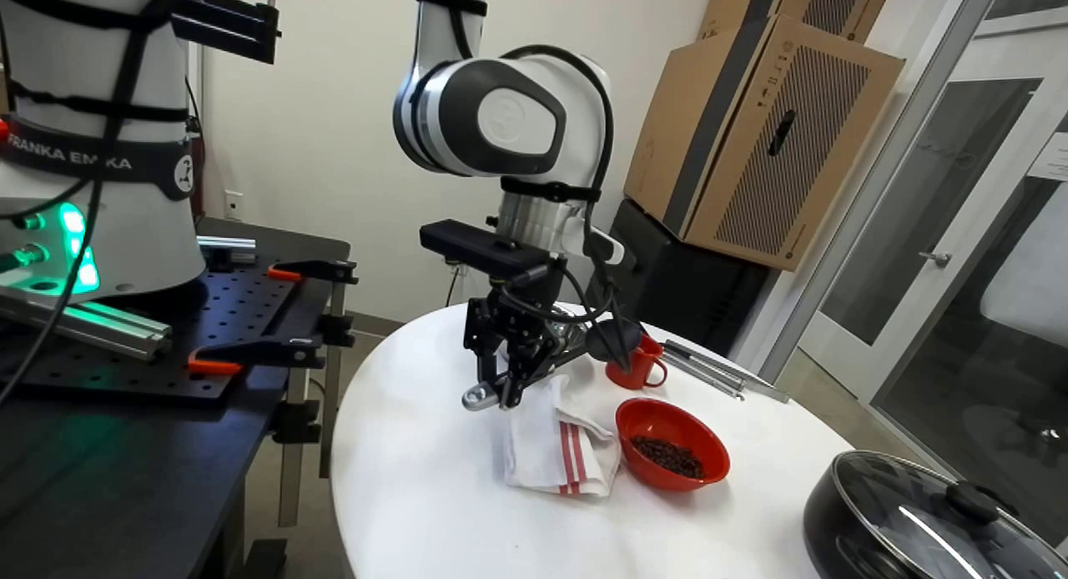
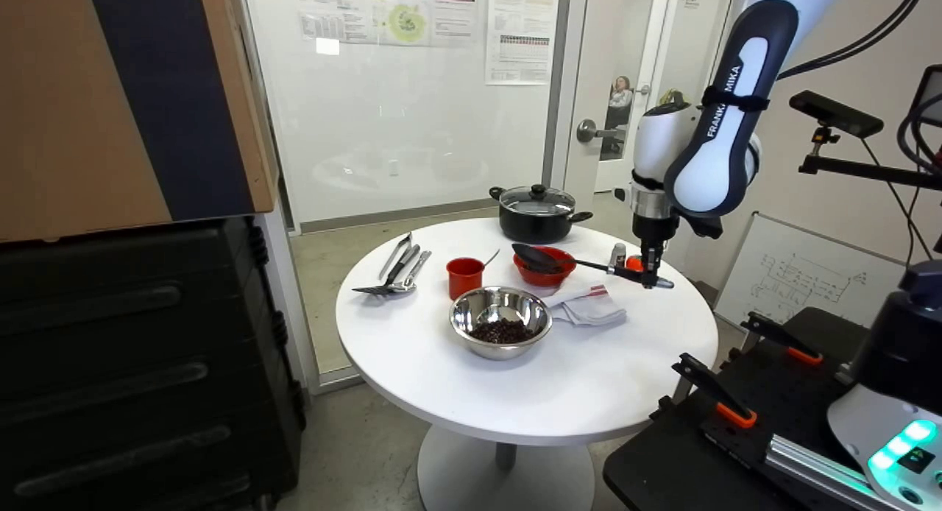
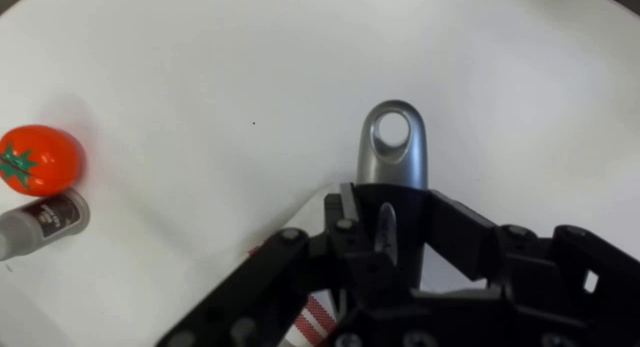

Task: Move the black spoon away from the pot

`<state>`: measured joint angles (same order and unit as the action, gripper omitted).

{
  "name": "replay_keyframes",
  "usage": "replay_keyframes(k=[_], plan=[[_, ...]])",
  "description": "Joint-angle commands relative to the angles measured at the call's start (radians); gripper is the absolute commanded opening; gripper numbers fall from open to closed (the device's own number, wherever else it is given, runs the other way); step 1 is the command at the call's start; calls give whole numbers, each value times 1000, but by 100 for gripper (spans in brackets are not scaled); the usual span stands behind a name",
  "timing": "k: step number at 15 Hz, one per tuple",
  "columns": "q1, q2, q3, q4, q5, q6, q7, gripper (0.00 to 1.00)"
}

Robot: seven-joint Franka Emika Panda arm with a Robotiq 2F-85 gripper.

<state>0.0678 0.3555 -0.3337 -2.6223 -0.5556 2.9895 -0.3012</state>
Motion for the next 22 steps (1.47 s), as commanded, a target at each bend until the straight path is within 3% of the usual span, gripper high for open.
replay_keyframes(k=[1,4,8,12,16,20,22], plan=[[-17,-13,-22,-28,-114,52,-120,10],[-37,-17,-39,-34,-207,95,-217,10],[-108,3,1,-37,-272,155,-382,10],[-99,38,-24,-42,-381,199,-492,10],[-28,76,-89,-22,-533,208,-535,10],[136,121,-218,53,-713,177,-466,10],[223,156,-289,100,-769,186,-369,10]])
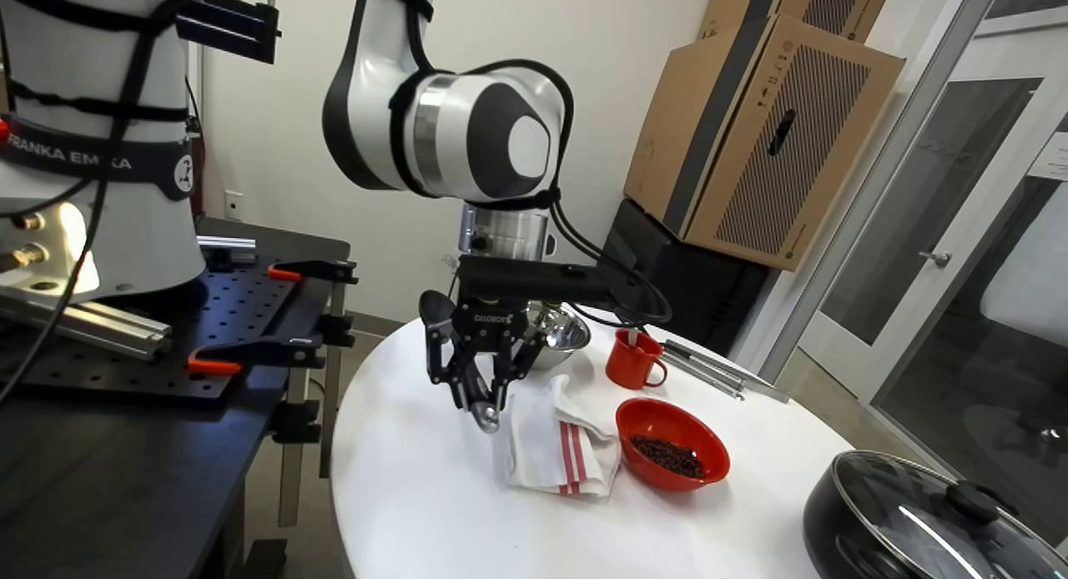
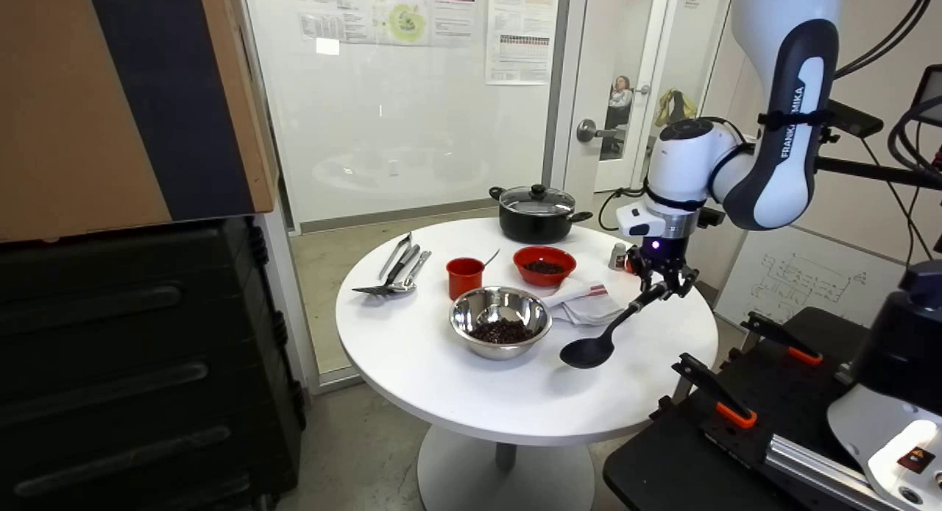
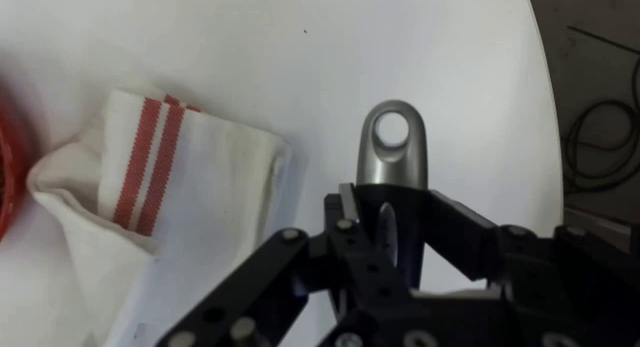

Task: Move the black spoon away from the pot

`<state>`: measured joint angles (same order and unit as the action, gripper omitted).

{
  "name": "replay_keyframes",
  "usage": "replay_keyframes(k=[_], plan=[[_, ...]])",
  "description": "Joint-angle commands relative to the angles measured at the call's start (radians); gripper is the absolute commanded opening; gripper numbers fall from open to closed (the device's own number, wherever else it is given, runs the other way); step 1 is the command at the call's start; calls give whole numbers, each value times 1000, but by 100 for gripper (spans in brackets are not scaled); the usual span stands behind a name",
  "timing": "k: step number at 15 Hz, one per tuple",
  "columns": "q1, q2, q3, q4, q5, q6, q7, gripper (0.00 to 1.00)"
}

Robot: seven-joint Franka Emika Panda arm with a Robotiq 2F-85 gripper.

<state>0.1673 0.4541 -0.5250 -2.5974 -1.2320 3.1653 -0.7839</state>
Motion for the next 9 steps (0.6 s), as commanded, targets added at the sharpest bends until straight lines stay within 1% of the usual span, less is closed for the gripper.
replay_keyframes(k=[1,5,7,9], plan=[[161,78,-126,94,-107,18,179,10],[291,175,-207,130,-130,26,444,10],[343,235,-229,130,-143,27,542,10],[380,295,-238,131,-151,33,626,10]])
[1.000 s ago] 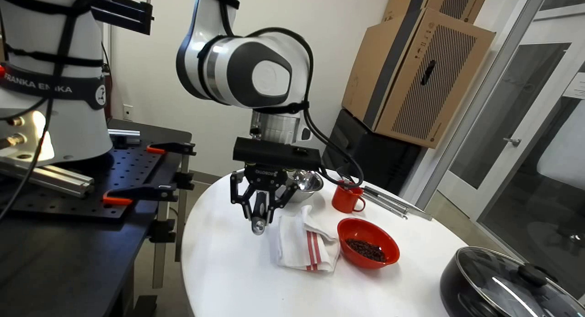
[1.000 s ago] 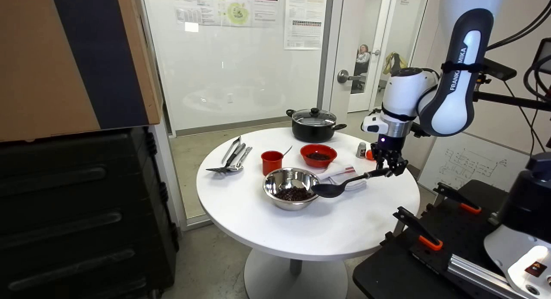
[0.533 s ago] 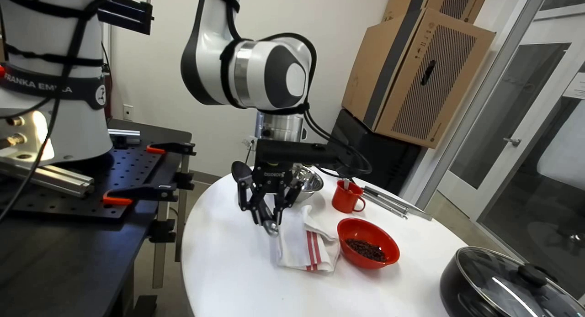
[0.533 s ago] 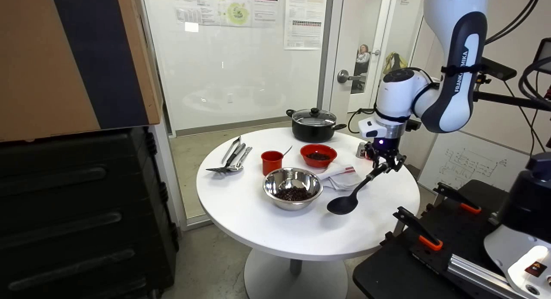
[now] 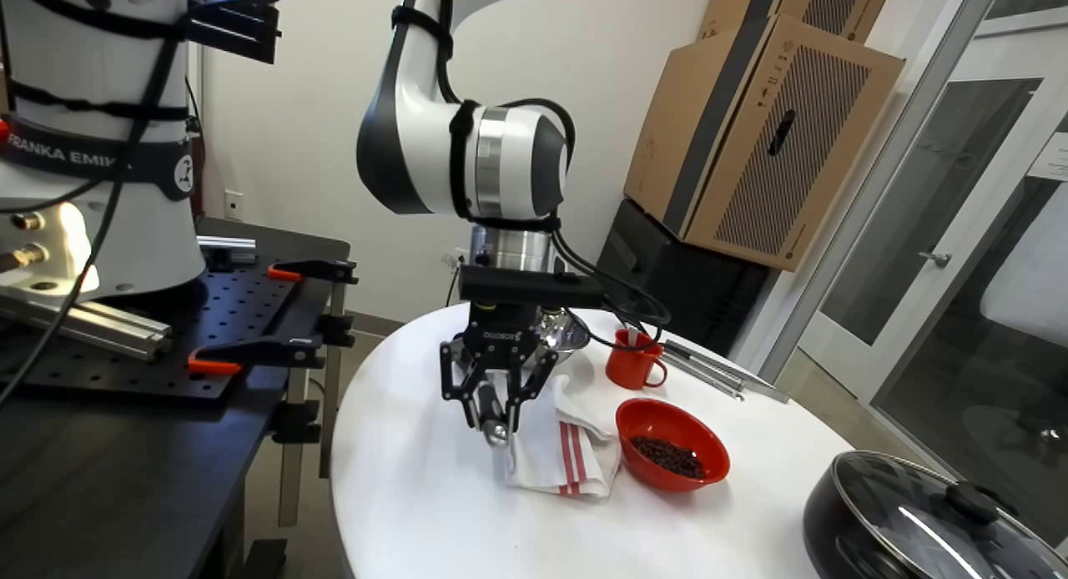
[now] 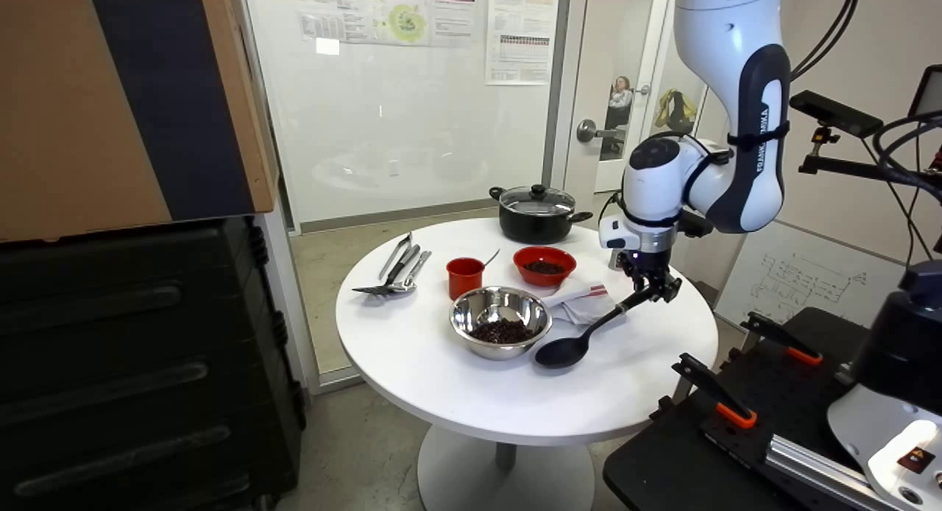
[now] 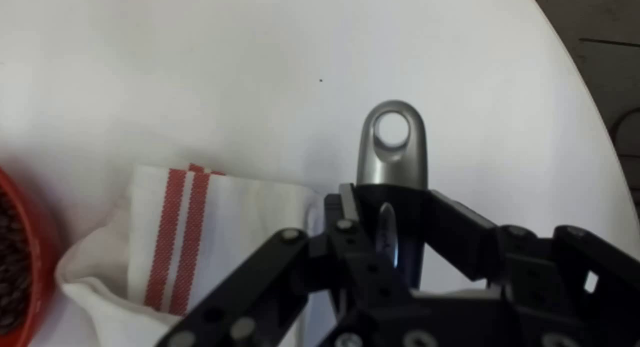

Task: Move the black spoon away from the pot

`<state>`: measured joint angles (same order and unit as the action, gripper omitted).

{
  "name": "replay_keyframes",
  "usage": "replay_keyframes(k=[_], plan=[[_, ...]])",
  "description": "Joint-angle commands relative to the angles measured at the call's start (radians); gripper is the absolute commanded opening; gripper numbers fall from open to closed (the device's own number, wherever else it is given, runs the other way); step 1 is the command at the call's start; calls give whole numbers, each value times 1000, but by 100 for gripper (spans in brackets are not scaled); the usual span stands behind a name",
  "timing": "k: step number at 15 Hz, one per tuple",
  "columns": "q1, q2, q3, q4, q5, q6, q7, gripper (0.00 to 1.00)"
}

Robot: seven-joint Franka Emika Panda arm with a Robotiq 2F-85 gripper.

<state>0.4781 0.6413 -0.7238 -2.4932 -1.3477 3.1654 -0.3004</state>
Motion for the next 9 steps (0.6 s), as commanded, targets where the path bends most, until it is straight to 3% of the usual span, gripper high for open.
replay_keyframes(k=[1,6,7,8,9], plan=[[84,136,-40,29,-36,35,181,10],[104,260,-17,52,-13,37,299,10],[103,276,-15,57,-11,37,314,13],[102,289,-17,63,-13,41,328,60],[101,299,-19,68,-14,46,342,62]])
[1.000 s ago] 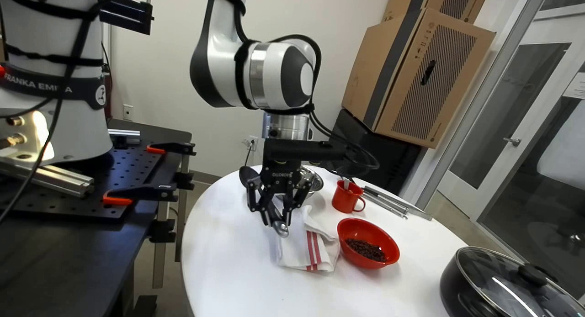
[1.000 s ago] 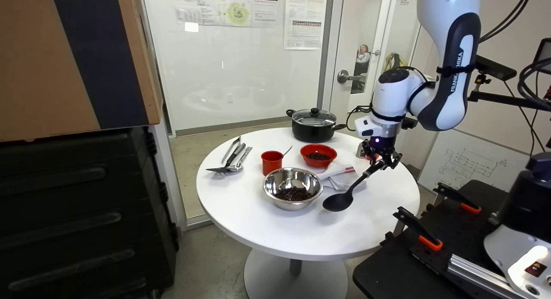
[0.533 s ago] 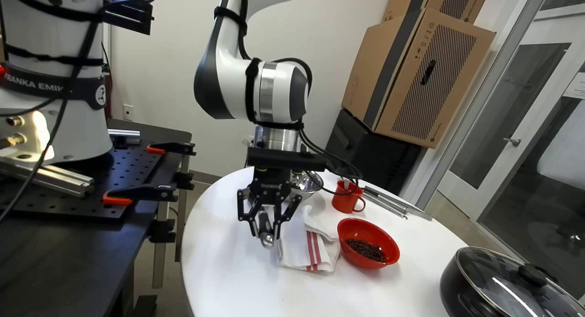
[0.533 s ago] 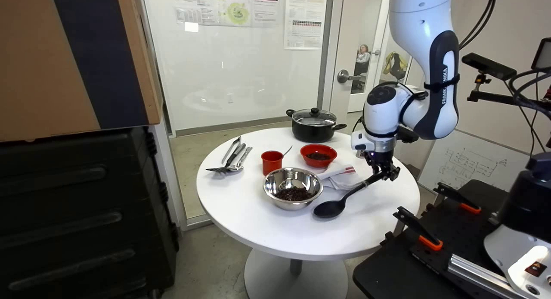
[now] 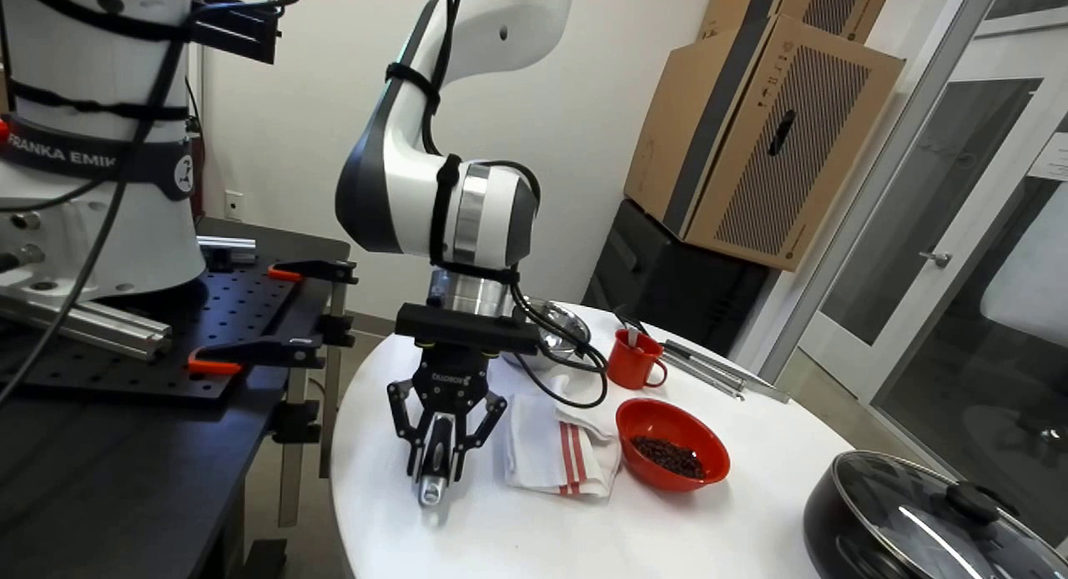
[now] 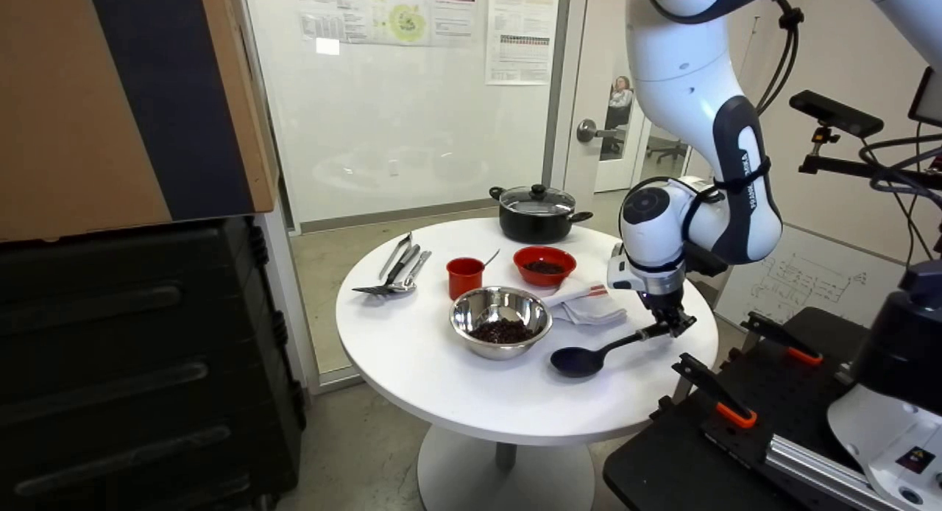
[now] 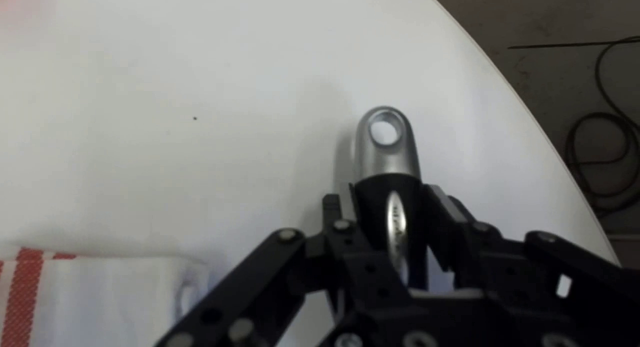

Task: Move the black spoon away from the pot

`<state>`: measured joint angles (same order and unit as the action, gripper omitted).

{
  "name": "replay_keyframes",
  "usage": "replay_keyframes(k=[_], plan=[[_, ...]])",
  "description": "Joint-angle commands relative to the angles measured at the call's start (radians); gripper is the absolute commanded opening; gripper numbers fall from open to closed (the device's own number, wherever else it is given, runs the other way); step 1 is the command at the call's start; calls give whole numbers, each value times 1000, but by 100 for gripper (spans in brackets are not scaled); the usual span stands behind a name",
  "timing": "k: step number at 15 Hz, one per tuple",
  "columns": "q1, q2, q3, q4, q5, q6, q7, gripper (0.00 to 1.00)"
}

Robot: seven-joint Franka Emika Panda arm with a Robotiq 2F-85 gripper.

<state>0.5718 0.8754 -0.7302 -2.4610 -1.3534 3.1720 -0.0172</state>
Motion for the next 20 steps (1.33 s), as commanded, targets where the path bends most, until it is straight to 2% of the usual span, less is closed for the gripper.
replay_keyframes(k=[1,5,6,11,17,18,20], plan=[[7,69,-16,40,-9,44,70,67],[12,75,-34,47,-16,80,100,96],[12,66,-39,42,-18,92,98,99],[15,0,-92,-6,-25,203,68,100],[109,-103,-230,-92,9,293,67,100],[64,-39,-180,-33,1,275,68,100],[71,-55,-190,-41,1,275,67,100]])
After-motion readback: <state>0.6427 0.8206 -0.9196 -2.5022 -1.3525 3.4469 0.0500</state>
